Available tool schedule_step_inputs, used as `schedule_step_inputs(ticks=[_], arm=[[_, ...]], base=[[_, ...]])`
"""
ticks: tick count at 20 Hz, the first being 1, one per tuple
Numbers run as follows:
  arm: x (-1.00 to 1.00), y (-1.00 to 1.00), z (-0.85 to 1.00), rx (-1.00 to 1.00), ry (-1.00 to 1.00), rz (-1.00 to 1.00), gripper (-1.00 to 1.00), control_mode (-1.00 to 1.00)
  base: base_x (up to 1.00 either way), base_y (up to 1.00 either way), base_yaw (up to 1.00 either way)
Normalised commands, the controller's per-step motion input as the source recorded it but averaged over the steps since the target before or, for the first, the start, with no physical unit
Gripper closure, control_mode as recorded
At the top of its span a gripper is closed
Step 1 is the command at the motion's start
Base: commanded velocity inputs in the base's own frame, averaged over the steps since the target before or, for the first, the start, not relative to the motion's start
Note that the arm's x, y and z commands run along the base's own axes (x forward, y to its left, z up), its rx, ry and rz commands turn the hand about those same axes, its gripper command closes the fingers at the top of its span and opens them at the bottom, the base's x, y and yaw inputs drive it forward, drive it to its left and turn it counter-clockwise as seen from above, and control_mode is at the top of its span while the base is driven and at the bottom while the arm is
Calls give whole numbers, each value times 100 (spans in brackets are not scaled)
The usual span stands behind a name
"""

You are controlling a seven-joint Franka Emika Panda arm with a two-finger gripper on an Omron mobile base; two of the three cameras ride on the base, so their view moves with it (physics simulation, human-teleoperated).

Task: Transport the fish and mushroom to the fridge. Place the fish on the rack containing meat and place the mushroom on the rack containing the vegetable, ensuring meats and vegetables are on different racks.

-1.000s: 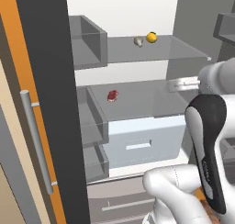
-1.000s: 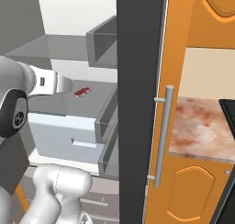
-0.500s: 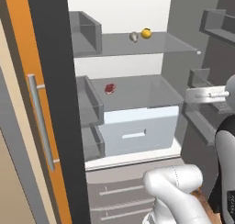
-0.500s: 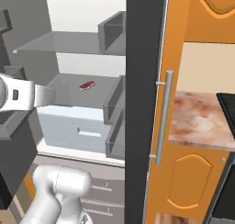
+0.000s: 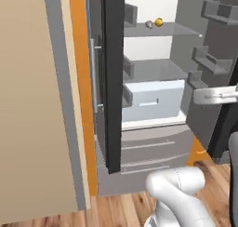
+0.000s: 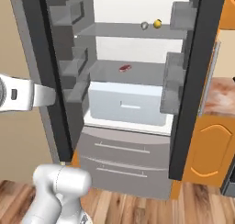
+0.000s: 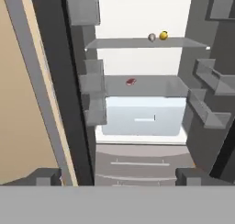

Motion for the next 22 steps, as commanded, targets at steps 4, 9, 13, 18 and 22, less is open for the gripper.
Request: schedule_step_inputs(ticks=[4, 9, 13, 18, 22], arm=[[0, 0, 0, 0, 0, 0, -100, 100], [0, 0, 0, 0, 0, 0, -100, 100], [0, 0, 0, 0, 0, 0, -100, 100], [0, 0, 0, 0, 0, 0, -100, 100], [0, 0, 0, 0, 0, 0, -100, 100]], base=[[-53, 100, 53], [-1, 13, 99], [0, 0, 100], [14, 0, 100], [52, 0, 95]])
